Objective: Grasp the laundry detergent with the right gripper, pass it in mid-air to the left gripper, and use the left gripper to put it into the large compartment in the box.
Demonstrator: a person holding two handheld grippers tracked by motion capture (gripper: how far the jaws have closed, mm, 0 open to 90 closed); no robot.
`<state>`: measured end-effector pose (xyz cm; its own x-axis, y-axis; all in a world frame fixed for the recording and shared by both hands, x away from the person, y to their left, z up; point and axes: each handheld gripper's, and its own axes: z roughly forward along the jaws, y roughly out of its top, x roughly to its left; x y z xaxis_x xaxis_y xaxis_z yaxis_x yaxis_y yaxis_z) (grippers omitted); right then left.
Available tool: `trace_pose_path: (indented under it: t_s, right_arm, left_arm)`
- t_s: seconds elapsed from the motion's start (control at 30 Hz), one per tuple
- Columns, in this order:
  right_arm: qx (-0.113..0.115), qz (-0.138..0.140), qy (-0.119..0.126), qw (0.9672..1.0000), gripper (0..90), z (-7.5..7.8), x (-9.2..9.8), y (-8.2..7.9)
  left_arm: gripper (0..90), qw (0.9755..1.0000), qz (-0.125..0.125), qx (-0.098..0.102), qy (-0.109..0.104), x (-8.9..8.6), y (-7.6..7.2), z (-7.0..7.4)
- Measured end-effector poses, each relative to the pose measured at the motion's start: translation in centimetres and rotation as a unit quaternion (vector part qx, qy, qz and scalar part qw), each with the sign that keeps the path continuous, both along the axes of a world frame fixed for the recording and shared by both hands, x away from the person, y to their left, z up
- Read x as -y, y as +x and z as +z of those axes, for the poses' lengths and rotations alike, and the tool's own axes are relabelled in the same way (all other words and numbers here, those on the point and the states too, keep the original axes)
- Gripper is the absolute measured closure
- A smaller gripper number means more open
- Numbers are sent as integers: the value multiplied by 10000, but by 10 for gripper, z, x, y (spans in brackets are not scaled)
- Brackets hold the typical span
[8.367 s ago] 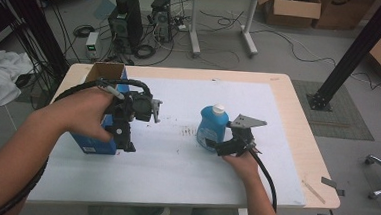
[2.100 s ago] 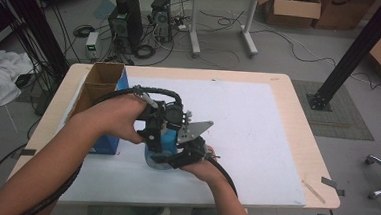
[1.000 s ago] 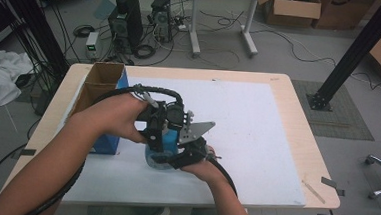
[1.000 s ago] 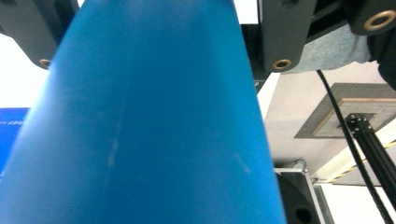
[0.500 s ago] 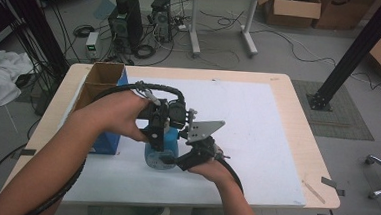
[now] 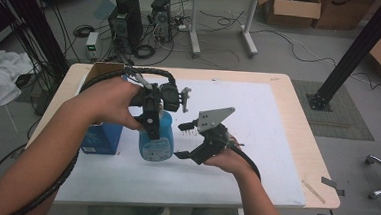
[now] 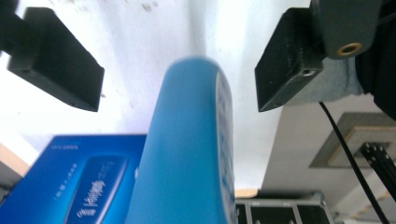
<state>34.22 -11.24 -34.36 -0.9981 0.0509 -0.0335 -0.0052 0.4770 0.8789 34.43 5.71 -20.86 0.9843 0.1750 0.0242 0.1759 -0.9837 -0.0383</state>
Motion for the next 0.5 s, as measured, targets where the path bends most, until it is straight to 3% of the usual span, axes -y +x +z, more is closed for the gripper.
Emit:
trace_pose_path:
  t_s: [0.27, 0.4, 0.5]
  right_arm:
    - [7, -42, -778, 9970, 63, 23, 12, 8]
    - [-2, -83, -1283, 9917, 11, 32, 16, 15]
    - [2, -48, -1619, 9868, 0, 39, 18, 19]
  left_arm:
    - [381, 9980, 639, -19, -12, -16, 10, 22]
    - [381, 9947, 1024, -54, -120, -27, 16, 35]
    - [381, 9906, 1355, -113, -173, -36, 21, 48]
